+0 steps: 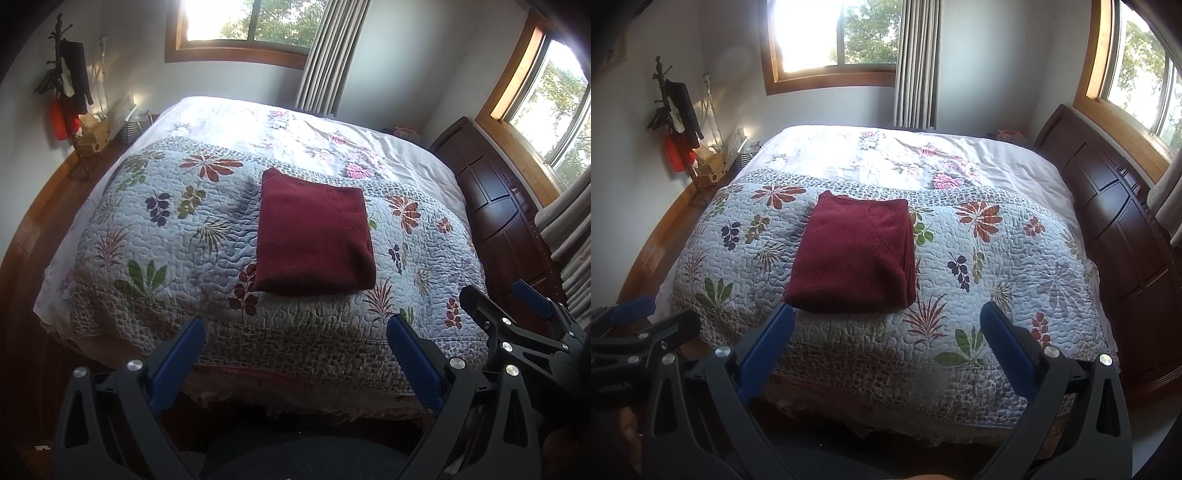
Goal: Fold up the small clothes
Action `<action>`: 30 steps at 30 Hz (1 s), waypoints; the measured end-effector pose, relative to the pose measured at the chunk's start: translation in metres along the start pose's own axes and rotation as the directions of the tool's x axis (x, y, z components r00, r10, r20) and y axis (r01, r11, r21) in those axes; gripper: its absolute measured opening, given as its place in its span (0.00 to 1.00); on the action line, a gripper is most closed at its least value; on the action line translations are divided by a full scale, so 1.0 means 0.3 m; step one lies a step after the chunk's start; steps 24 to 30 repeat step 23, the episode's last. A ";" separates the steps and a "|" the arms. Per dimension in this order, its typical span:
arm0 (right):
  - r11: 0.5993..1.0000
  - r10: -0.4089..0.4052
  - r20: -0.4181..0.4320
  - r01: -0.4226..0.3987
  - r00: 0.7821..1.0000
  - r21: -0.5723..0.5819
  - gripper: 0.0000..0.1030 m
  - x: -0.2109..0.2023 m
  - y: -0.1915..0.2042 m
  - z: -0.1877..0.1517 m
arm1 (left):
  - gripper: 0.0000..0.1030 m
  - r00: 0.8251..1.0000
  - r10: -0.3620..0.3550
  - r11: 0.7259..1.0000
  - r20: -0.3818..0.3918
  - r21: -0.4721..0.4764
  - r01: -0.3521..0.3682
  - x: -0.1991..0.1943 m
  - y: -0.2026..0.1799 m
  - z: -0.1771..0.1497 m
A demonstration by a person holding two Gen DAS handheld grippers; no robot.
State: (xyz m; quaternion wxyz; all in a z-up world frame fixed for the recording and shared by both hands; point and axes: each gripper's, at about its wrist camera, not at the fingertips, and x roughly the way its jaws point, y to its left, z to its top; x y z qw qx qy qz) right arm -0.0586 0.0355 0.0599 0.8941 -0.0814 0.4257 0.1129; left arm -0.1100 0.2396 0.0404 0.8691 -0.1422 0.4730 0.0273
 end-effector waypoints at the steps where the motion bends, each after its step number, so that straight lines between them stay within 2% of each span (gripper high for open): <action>1: 1.000 0.000 -0.001 0.000 1.000 0.002 0.97 0.001 0.000 0.003 | 0.96 1.000 0.000 1.000 0.003 -0.001 0.000 -0.002 0.000 -0.002; 30: 1.000 0.004 -0.011 -0.004 1.000 0.009 0.97 0.020 0.016 0.011 | 0.96 1.000 -0.001 1.000 0.001 0.000 0.001 -0.001 0.005 0.006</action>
